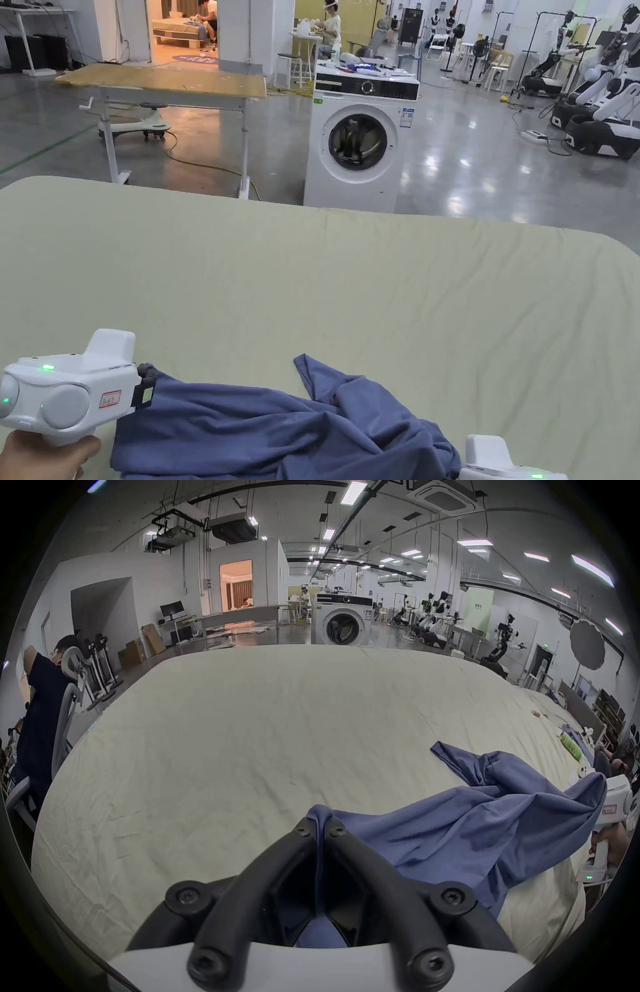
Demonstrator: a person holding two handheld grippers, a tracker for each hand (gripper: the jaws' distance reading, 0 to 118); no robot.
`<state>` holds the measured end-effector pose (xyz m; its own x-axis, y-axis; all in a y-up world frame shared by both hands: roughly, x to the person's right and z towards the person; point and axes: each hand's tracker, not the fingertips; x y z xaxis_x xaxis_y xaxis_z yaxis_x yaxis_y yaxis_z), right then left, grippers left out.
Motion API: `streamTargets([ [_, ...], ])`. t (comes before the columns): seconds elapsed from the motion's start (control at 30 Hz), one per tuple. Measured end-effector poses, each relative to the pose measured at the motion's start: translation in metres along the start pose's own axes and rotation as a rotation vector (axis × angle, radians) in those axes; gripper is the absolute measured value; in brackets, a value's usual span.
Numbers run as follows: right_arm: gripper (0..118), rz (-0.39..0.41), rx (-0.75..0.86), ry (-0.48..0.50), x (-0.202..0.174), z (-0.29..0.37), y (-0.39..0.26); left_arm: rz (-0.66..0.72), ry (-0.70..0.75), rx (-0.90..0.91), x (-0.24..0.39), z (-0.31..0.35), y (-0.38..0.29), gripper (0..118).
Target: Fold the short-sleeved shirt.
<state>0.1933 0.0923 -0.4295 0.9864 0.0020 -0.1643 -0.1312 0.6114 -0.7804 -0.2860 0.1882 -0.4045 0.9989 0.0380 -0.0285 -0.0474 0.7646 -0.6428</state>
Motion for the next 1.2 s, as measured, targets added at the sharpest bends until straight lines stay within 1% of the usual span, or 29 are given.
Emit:
streamTargets([
  [0.07, 6, 0.006, 0.011, -0.015, 0.000, 0.002, 0.000, 0.003, 0.004, 0.008, -0.002, 0.005, -0.001, 0],
  [0.17, 5, -0.038, 0.051, 0.003, 0.009, 0.016, 0.000, -0.005, 0.012, 0.032, -0.004, 0.012, 0.002, 0],
  [0.27, 5, -0.038, 0.145, -0.018, 0.019, 0.040, 0.008, -0.009, 0.019, 0.073, -0.006, 0.022, 0.011, 0],
  [0.37, 5, -0.054, 0.234, -0.018, 0.028, 0.073, 0.026, -0.018, 0.035, 0.125, -0.011, 0.037, 0.027, 0],
  [0.63, 5, 0.008, 0.483, -0.084, 0.038, 0.165, 0.097, -0.045, 0.071, 0.269, -0.025, 0.087, 0.085, 0],
  [0.73, 5, 0.064, 0.543, -0.131, 0.040, 0.192, 0.125, -0.058, 0.111, 0.332, -0.033, 0.109, 0.111, 0],
  [0.83, 5, 0.083, 0.582, -0.154, 0.043, 0.214, 0.155, -0.038, 0.146, 0.372, -0.049, 0.127, 0.138, 0],
  [0.9, 5, 0.099, 0.620, -0.191, 0.045, 0.226, 0.175, -0.025, 0.180, 0.397, -0.062, 0.138, 0.155, 0],
  [0.97, 5, 0.091, 0.638, -0.202, 0.047, 0.235, 0.193, -0.016, 0.215, 0.405, -0.073, 0.145, 0.169, 0],
  [1.1, 5, 0.086, 0.689, -0.233, 0.048, 0.253, 0.226, 0.035, 0.239, 0.437, -0.093, 0.159, 0.198, 0],
  [1.2, 5, 0.085, 0.706, -0.266, 0.052, 0.263, 0.249, 0.030, 0.275, 0.451, -0.099, 0.168, 0.214, 0],
])
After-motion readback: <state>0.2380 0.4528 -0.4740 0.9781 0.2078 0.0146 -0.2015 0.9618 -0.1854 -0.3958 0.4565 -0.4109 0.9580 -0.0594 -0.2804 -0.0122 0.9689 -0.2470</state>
